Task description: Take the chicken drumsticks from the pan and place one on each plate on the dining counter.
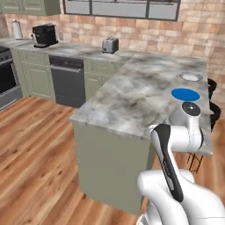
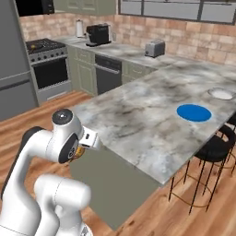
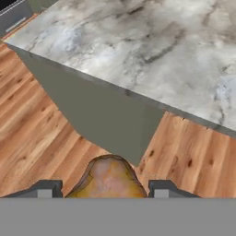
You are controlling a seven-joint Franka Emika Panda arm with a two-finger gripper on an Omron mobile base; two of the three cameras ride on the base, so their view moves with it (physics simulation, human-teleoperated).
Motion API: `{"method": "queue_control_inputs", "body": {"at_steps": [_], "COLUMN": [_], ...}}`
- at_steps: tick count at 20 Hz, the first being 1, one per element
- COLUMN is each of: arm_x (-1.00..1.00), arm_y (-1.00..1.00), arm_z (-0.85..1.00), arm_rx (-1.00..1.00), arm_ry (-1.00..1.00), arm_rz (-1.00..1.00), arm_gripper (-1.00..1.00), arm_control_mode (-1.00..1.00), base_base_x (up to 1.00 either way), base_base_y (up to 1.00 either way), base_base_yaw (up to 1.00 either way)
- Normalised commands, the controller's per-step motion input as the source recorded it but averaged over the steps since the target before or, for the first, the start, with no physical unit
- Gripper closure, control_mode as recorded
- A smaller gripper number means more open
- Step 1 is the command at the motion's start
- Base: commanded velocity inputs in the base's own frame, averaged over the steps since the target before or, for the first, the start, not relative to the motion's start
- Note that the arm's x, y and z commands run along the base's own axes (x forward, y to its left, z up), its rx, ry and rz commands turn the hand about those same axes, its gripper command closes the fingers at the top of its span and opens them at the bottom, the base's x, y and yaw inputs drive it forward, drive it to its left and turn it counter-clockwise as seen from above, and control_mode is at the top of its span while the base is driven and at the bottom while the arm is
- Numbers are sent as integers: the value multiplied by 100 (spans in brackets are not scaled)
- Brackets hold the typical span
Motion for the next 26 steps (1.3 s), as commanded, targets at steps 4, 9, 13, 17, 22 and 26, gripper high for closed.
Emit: {"method": "queue_control_inputs", "body": {"at_steps": [4,9,13,17,22,26], "arm_x": [0,0,0,0,0,0], "arm_y": [0,0,0,0,0,0], "arm_z": [0,0,0,0,0,0], "arm_rx": [0,0,0,0,0,0], "arm_ry": [0,0,0,0,0,0], "arm_rz": [0,0,0,0,0,0], "arm_gripper": [100,100,100,100,100,100], "arm_control_mode": [100,100,100,100,100,100], "base_base_x": [-10,0,6,24,57,56], "base_base_y": [-100,-100,-100,-100,-86,-97], "base_base_yaw": [10,9,8,9,25,32]}}
